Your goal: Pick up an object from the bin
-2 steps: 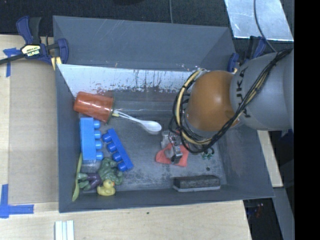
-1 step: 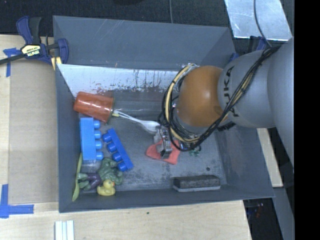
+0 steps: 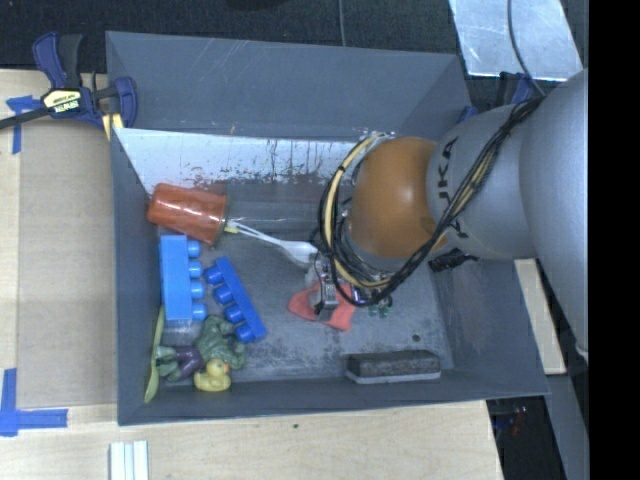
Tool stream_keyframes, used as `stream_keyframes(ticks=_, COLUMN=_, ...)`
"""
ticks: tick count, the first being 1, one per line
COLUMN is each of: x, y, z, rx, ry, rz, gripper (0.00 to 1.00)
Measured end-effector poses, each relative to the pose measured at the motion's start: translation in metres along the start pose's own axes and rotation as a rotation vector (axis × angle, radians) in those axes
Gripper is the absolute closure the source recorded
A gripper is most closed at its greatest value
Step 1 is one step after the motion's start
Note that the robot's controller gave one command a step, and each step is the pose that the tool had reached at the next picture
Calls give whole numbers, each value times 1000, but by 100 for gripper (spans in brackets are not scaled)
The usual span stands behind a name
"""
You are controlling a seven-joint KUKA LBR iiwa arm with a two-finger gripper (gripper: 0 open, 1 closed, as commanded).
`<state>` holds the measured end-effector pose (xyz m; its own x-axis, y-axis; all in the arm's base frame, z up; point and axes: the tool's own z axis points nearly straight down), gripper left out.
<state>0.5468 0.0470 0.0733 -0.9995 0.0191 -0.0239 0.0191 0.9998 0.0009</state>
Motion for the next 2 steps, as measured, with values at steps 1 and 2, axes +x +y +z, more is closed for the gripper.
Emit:
stream_keyframes(ticks=1, x=-2, y=13, z=1, rx=2, ry=-6, rz=-70, gripper=100)
stream_keyframes(ticks=2, x=-1, y=17, z=1, rx=0, ry=-7, rz=-31, gripper=100)
